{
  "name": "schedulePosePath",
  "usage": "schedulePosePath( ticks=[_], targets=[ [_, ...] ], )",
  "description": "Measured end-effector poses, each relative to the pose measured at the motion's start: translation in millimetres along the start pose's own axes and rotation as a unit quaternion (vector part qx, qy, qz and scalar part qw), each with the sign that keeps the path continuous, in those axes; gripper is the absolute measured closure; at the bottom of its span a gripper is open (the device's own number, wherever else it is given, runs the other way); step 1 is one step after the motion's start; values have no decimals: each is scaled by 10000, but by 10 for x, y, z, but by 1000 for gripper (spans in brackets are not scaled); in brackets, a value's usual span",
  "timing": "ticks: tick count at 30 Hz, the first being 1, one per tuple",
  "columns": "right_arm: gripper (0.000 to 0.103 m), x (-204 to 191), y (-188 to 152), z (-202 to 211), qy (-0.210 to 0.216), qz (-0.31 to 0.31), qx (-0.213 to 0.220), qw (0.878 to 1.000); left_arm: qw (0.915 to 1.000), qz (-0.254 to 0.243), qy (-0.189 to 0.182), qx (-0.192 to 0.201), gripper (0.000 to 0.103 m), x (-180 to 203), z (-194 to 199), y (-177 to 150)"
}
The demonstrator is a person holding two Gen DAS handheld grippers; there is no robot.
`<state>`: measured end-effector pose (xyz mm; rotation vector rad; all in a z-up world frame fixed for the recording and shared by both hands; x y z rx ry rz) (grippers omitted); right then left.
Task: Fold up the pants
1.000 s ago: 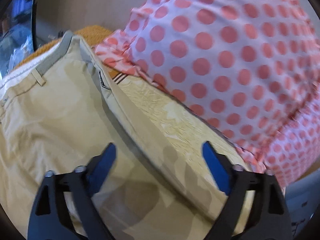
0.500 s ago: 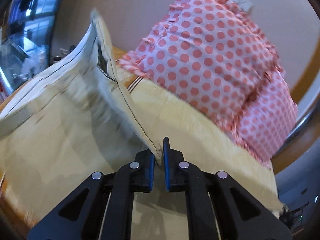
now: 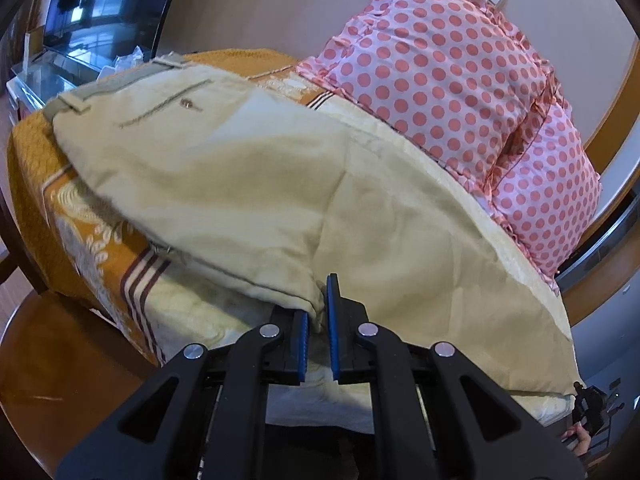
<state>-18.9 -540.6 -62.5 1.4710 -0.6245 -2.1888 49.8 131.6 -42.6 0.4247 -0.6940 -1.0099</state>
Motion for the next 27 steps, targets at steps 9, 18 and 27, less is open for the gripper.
schedulePosePath(
  ticks=[9,18,27],
  targets=[
    [48,65,69,277,-502,328,536,9968,9970,-295,-36,710,66,-120,476,-12],
    [84,-97,-196,11,-210,698,268,9970,9879,-159,466,1471,38,-380,506,374],
    [97,-1358,-245,-165,1152,1530,209,9813,9904,-112,608,1239,33,-566,123,345]
  ],
)
Point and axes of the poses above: each gripper's, at about its wrist camera, not at the fingertips, and z roughly against the way its jaws point, x to its right, y to its top, the point moved 8 cm from there along -z, roughly the way its jaws point, and after that the axes turned 10 degrees about y, right-handed, at the moved point
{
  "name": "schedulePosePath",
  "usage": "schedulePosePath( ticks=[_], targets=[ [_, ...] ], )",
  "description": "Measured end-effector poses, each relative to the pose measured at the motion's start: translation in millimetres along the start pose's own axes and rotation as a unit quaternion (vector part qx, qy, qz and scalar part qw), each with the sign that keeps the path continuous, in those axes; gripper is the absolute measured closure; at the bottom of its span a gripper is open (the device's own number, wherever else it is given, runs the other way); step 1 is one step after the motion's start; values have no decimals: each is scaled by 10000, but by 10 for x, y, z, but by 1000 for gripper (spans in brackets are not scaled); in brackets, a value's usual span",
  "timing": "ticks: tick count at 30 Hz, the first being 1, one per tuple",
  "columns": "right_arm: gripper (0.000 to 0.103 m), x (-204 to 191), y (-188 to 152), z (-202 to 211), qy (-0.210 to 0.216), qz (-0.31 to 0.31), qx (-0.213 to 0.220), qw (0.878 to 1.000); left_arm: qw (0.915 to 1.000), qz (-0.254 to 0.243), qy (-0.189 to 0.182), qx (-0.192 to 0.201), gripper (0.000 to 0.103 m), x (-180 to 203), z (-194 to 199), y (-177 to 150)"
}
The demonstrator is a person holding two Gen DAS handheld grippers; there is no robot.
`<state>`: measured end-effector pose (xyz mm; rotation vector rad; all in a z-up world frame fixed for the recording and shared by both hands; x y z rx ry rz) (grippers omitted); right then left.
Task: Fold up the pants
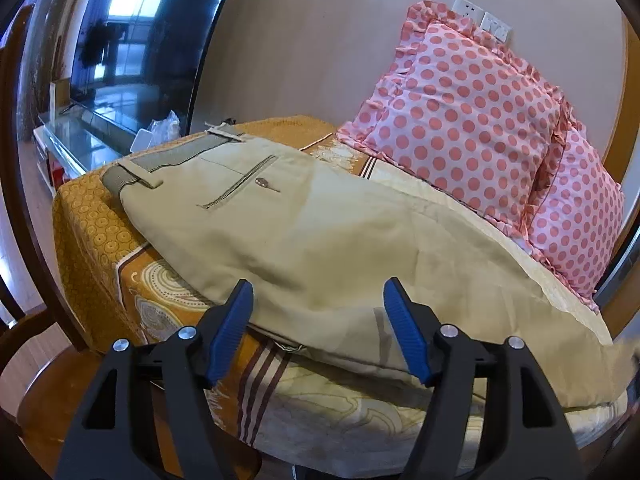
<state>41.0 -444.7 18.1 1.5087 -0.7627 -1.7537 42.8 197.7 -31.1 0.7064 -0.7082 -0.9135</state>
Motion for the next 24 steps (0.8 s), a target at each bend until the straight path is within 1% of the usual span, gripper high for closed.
schedulePosePath(
  ticks=[2,3,4,5,6,7,8,9,10,11,12,13,14,15,17,18,20,21,22,24],
  targets=[
    [97,-633,-86,-187,746,302,-199,9966,9999,144,-38,30,33,-15,28,7],
    [97,-1065,-231,-309,1249,518,-441,9898,9996,269,-88,34,33,-38,56,17],
    [97,-1426,-407,-409,1666,720,-689,9810,9993,361,-105,42,33,-55,81,28],
    [97,-1675,-563,-472,1928,879,-883,9733,9988,478,-89,66,33,-102,115,41],
    [96,-2020,-853,-563,2264,1143,-1227,9595,9985,533,-60,87,33,-143,135,50],
    [94,-2242,-1104,-626,2483,1346,-1542,9468,9981,610,-12,115,32,-206,159,67],
    [85,-2435,-1398,-688,2657,1581,-1958,9306,9977,669,23,127,31,-265,169,82],
    [72,-2611,-1813,-751,2755,1911,-2567,9065,9971,750,86,122,31,-353,177,90],
    [67,-2696,-2076,-764,2821,2103,-2940,8887,9966,808,116,103,30,-409,171,98],
    [63,-2756,-2279,-755,2893,2248,-3188,8742,9960,878,139,67,30,-476,161,105],
    [60,-2796,-2394,-720,2976,2352,-3227,8671,9953,953,146,32,30,-537,152,110],
    [58,-2805,-2406,-705,3002,2382,-3145,8685,9943,1056,133,-2,30,-605,141,113],
    [53,-2790,-2375,-713,2949,2385,-3052,8735,9933,1146,123,-21,30,-654,129,120],
    [52,-2757,-2299,-777,2806,2358,-2912,8837,9920,1254,109,-46,30,-706,107,128],
    [52,-2610,-2222,-877,2408,2345,-2807,8990,9905,1371,78,-87,30,-746,65,147],
    [51,-2501,-2240,-960,2117,2415,-2937,9003,9901,1397,71,-87,30,-751,55,154],
    [51,-2368,-2412,-1114,1849,2436,-3429,8882,9903,1388,105,-25,30,-758,25,215],
    [50,-2339,-2470,-1141,1831,2375,-3505,8873,9905,1366,127,13,30,-762,9,248],
    [48,-2335,-2472,-1122,1903,2354,-3391,8907,9904,1368,172,31,30,-774,-19,292],
    [43,-2341,-2506,-1077,1947,2348,-3385,8902,9900,1394,225,37,30,-803,-71,357]
  ],
)
Point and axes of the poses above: each gripper's, at about its wrist camera, not at the fingertips, and z roughly against the way its jaws point, x to its right, y to its top, the point moved 8 cm from there along -z, roughly the way its jaws point, and after that the axes turned 10 degrees about y, right-handed, at the moved point
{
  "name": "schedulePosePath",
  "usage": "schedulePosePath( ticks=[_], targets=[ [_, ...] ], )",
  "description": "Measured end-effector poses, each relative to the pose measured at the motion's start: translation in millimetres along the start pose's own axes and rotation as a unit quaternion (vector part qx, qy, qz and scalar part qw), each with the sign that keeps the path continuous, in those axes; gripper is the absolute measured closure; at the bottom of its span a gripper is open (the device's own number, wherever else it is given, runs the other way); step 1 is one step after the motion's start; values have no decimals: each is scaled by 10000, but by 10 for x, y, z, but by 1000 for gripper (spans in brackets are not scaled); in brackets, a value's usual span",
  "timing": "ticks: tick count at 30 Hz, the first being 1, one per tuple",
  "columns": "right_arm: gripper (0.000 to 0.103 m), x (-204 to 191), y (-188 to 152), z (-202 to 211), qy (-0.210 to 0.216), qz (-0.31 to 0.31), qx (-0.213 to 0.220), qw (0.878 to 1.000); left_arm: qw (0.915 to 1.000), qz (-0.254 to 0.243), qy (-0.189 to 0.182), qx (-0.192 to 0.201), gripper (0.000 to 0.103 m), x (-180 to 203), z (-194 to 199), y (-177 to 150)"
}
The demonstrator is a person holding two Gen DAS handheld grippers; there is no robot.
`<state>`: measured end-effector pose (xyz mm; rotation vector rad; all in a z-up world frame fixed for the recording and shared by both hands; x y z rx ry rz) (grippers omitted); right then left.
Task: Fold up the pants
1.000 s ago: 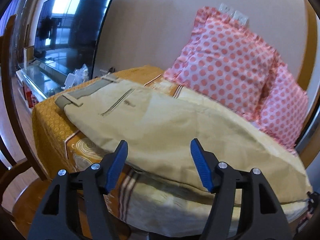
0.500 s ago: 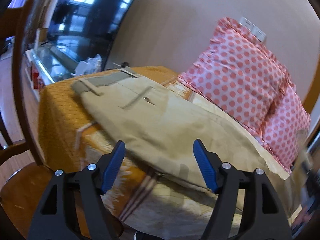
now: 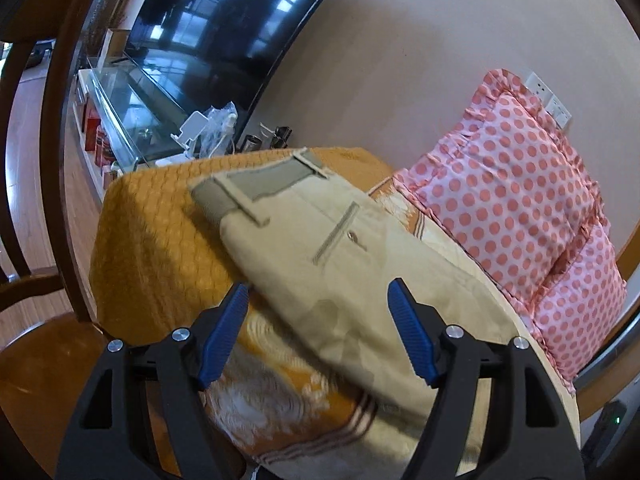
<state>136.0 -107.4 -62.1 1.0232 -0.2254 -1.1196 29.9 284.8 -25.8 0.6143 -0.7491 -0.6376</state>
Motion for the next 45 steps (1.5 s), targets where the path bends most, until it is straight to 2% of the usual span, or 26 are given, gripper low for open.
schedulePosePath(
  ticks=[3,7,11,14,15,16,17,19,21,24,27,28,30,32,33,35,36,37,39,40,41,43,45],
  targets=[
    [39,-15,-10,4,97,-21,46,9999,9996,159,157,-183,30,-76,-149,53],
    [36,-56,-12,-2,164,29,102,9998,9996,190,170,-142,30,-74,-191,84],
    [32,-59,-3,-3,241,27,152,9996,9995,264,-11,-190,30,20,-292,113],
    [32,-61,-9,2,296,16,199,9994,9976,599,-258,-247,33,56,-351,120],
    [32,-62,-14,7,313,6,211,9993,9966,732,-275,-263,43,48,-361,112],
    [32,-62,-15,10,330,-4,222,9992,9955,856,-282,-304,58,31,-375,98],
    [32,-64,-18,19,359,-15,234,9991,9942,976,-274,-350,66,8,-395,83],
    [32,-61,-25,33,417,-42,252,9988,9939,1053,-108,-316,88,-51,-405,68],
    [31,-62,-28,51,497,-93,269,9984,9952,937,-147,-248,91,-11,-389,95],
    [31,-64,-36,137,726,-252,344,9964,9994,343,-49,95,93,224,-251,225],
    [31,-36,-33,328,833,-322,591,9942,9977,-360,-326,471,94,767,3,364],
    [31,-2,-27,436,807,-337,732,9935,9943,-703,-517,607,94,1080,124,379],
    [31,80,-21,618,725,-400,973,9918,9852,-1245,-914,748,94,1603,308,319],
    [30,220,-19,846,513,-507,1263,9894,9615,-2082,-1555,895,94,2345,602,42],
    [29,320,-27,984,352,-588,1429,9874,9532,-2293,-1756,898,94,2531,678,-75],
    [29,514,-56,1214,44,-774,1684,9827,9211,-2952,-2444,681,94,3053,912,-589],
    [29,636,-88,1346,-138,-908,1810,9792,8998,-3357,-2752,436,94,3278,1003,-968],
    [28,732,-118,1442,-272,-1018,1894,9762,8821,-3679,-2934,202,94,3407,1036,-1293],
    [28,928,-197,1622,-537,-1238,2028,9699,8527,-4237,-3050,-165,94,3517,1027,-1827],
    [28,1024,-247,1703,-681,-1352,2073,9665,8204,-4735,-3178,-416,94,3536,1002,-2176],
    [28,1134,-307,1784,-809,-1488,2114,9626,8055,-4997,-3127,-601,94,3513,950,-2438],
    [28,1261,-367,1866,-904,-1649,2140,9585,7941,-5153,-3051,-1035,94,3442,821,-2761],
    [28,1363,-404,1934,-972,-1774,2170,9550,7975,-5173,-2979,-877,94,3408,808,-2805]
  ],
)
Point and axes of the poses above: each gripper's, at about its wrist camera, not at the fingertips, and z roughly against the way its jaws point, x to its right, y to its top, the point moved 8 cm from there along -z, roughly the way its jaws point, and after that the axes turned 10 degrees about y, right-handed, at the moved point
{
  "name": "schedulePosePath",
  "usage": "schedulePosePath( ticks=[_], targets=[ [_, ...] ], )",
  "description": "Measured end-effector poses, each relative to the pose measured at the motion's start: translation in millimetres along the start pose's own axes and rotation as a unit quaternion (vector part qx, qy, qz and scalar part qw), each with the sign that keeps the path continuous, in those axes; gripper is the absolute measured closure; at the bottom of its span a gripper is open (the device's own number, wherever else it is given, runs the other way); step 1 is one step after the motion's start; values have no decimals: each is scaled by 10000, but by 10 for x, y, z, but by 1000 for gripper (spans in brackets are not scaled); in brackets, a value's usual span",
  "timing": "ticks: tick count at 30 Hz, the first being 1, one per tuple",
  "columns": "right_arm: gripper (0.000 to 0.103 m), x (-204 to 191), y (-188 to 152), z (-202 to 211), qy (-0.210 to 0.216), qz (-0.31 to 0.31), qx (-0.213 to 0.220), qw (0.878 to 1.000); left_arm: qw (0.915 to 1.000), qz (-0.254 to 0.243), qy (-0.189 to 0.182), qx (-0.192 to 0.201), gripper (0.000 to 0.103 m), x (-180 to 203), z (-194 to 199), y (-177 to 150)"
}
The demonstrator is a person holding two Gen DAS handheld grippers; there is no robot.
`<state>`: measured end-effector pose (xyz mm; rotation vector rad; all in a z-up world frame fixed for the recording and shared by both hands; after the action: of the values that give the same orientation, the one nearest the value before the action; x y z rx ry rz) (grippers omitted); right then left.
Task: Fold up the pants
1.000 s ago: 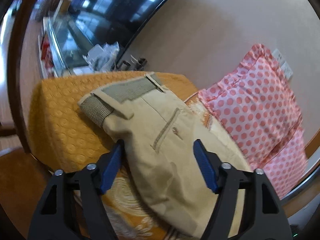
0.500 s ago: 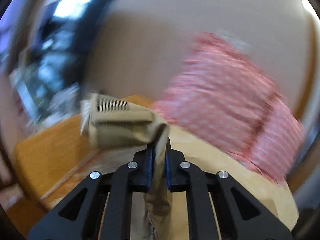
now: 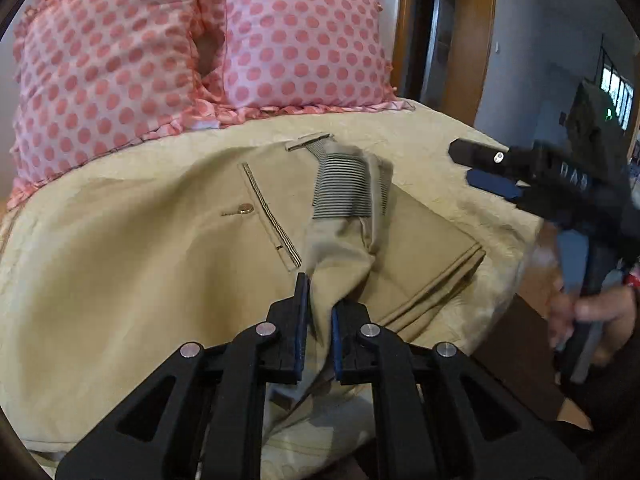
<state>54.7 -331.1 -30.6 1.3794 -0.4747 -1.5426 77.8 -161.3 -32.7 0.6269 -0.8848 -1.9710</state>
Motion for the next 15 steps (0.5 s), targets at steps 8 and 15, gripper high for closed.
schedulePosePath(
  ticks=[8,15],
  targets=[
    [25,-140,138,-170,482,-123,-98,9987,9996,-177,43,234,95,291,96,27],
    [25,-285,164,-612,432,49,-803,9958,9992,61,-219,326,76,200,281,26]
  ],
)
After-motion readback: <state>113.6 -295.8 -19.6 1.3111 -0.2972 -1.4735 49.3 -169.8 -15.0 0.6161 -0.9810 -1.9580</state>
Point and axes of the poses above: each gripper's, at about its wrist camera, not at the fingertips, and z roughly against the way its jaws point, x to its right, y to its top, the point moved 8 cm from there along -z, roughly the way its jaws point, and after that the axes turned 10 degrees about y, right-handed, at the moved point
